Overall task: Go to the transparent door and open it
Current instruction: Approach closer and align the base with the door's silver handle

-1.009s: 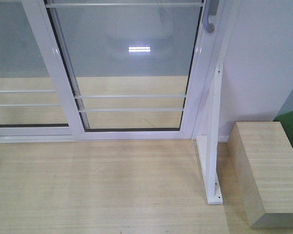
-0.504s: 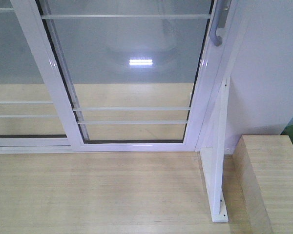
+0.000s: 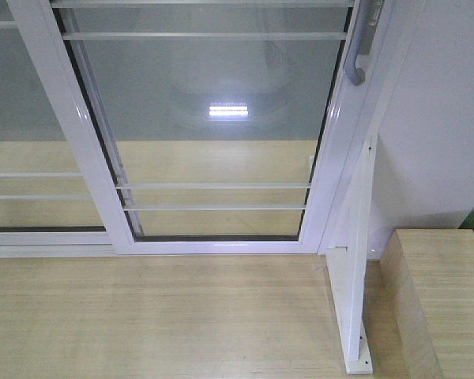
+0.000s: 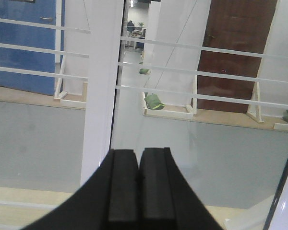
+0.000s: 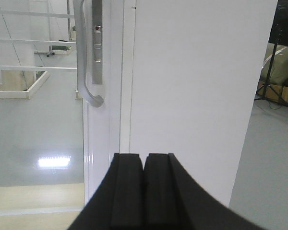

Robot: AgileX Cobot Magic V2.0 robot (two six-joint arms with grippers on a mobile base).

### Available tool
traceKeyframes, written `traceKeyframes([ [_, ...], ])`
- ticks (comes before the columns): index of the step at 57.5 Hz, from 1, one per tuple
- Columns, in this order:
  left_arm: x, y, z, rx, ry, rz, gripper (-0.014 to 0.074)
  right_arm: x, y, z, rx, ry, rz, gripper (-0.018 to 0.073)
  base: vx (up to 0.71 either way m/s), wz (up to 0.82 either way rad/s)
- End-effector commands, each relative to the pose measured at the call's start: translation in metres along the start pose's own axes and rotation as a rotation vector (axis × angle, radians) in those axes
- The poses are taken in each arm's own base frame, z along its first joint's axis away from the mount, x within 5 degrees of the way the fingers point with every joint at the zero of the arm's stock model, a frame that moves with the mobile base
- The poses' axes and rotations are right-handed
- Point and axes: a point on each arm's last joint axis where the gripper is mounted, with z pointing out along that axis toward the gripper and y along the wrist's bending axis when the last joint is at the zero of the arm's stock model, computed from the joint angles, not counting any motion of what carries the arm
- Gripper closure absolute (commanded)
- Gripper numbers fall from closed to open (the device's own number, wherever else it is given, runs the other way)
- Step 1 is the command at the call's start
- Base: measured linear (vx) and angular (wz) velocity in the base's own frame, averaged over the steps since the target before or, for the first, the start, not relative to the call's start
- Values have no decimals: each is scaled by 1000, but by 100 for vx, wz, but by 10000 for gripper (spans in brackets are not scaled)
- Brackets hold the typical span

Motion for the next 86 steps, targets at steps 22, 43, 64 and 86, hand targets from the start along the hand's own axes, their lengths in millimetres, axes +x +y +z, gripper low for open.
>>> traceKeyframes([
  [22, 2, 0, -1, 16, -70, -13, 598, -3, 0, -1, 4, -78, -4, 567, 5, -1],
  [43, 2, 0, -1, 16, -70, -13, 598, -3, 0, -1, 4, -78, -4, 567, 6, -1],
  [64, 2, 0, -1, 16, -70, -13, 598, -3, 0, -1, 4, -78, -4, 567, 7, 1],
  [86, 2, 0, -1, 16, -70, -13, 598, -3, 0, -1, 4, -78, -4, 567, 9, 2],
])
